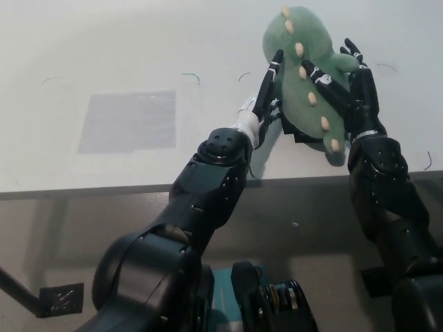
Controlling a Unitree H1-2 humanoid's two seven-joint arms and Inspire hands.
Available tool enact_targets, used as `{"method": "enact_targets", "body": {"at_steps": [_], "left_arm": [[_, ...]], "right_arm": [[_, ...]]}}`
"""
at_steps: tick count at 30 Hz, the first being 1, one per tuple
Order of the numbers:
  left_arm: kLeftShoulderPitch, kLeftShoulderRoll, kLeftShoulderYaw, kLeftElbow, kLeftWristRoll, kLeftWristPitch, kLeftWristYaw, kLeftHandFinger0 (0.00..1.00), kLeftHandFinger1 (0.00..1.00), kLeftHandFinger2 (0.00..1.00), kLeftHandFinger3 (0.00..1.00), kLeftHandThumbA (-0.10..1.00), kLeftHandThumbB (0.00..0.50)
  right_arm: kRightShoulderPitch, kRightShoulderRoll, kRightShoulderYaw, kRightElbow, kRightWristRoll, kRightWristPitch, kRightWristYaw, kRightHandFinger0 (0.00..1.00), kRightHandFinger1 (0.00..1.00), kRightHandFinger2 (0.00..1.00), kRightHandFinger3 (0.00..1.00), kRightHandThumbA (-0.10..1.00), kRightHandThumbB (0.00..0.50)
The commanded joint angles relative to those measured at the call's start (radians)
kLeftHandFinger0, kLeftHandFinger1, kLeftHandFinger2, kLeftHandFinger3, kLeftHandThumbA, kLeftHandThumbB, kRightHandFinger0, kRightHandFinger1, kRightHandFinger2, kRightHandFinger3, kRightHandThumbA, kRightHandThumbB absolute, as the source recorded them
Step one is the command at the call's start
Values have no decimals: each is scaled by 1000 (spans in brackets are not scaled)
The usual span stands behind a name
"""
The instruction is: Use both hands to pick up a dinasour on the right side and move it to the left side
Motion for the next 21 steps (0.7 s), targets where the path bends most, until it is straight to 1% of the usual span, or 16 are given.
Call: {"method": "enact_targets", "body": {"at_steps": [1, 2, 3, 4, 5, 6, 7, 10, 12, 13, 16, 17, 18, 19, 20, 21], "left_arm": [[-35, -36, -5, -30, -9, -59, -75, 1000, 1000, 1000, 1000, 1000, 354], [-30, -34, -5, -30, -8, -64, -72, 1000, 1000, 1000, 1000, 1000, 367], [-22, -22, -11, -31, 4, -43, -38, 1000, 1000, 1000, 1000, 1000, 372], [-27, -23, -12, -29, 5, -42, -39, 1000, 1000, 1000, 1000, 1000, 372], [-26, -24, -14, -29, 7, -40, -35, 1000, 1000, 1000, 1000, 1000, 367], [-19, -11, -16, -37, 11, -33, -28, 1000, 1000, 1000, 1000, 1000, 343], [-15, 4, -22, -46, 18, -27, -24, 1000, 1000, 1000, 1000, 1000, 329], [-11, 20, -21, -60, 15, -16, -13, 1000, 1000, 1000, 1000, 1000, 325], [-7, 31, -16, -69, 7, -4, -11, 1000, 1000, 1000, 1000, 1000, 332], [11, 50, -8, -89, -4, -33, -29, 1000, 1000, 1000, 1000, 1000, 325], [33, 62, 3, -108, -16, -40, -34, 1000, 1000, 1000, 1000, 1000, 306], [52, 67, 7, -130, -20, -42, -41, 1000, 1000, 1000, 1000, 1000, 304], [69, 69, 13, -154, -26, -26, -36, 1000, 1000, 1000, 1000, 1000, 319], [92, 76, 10, -178, -19, -16, -24, 1000, 1000, 1000, 1000, 1000, 337], [102, 78, 10, -192, -19, -10, -24, 1000, 1000, 1000, 1000, 1000, 337], [112, 81, 12, -206, -20, -4, -25, 1000, 1000, 1000, 1000, 1000, 338]], "right_arm": [[-34, 62, 34, -10, -18, -42, 16, 1000, 1000, 1000, 1000, 1000, 174], [-34, 67, 38, -8, -22, -40, 13, 1000, 1000, 1000, 1000, 1000, 175], [-41, 82, 41, 12, -17, -53, 28, 1000, 1000, 1000, 1000, 1000, 165], [-42, 79, 40, 12, -16, -54, 27, 1000, 1000, 1000, 1000, 1000, 163], [-41, 81, 34, 12, -7, -54, 31, 1000, 1000, 1000, 1000, 1000, 163], [-45, 96, 26, 20, 8, -51, 38, 1000, 1000, 1000, 1000, 1000, 165], [-50, 110, 23, 20, 13, -36, 35, 1000, 1000, 1000, 1000, 1000, 165], [-69, 125, 20, 38, 14, -21, 21, 1000, 1000, 1000, 1000, 1000, 171], [-80, 136, 22, 49, 10, -22, 15, 1000, 1000, 1000, 1000, 1000, 173], [-102, 154, 26, 82, 7, -35, 14, 1000, 1000, 1000, 1000, 1000, 195], [-107, 170, 40, 100, -7, -40, 13, 1000, 1000, 1000, 1000, 1000, 192], [-109, 178, 42, 114, -8, -45, 19, 1000, 1000, 1000, 1000, 1000, 212], [-108, 184, 50, 122, -19, -46, 12, 1000, 1000, 1000, 1000, 1000, 214], [-106, 198, 52, 135, -21, -46, 3, 1000, 1000, 1000, 1000, 1000, 242], [-106, 203, 52, 142, -18, -52, 9, 1000, 1000, 1000, 1000, 1000, 222], [-106, 207, 51, 148, -13, -59, 19, 1000, 1000, 1000, 1000, 1000, 215]]}}
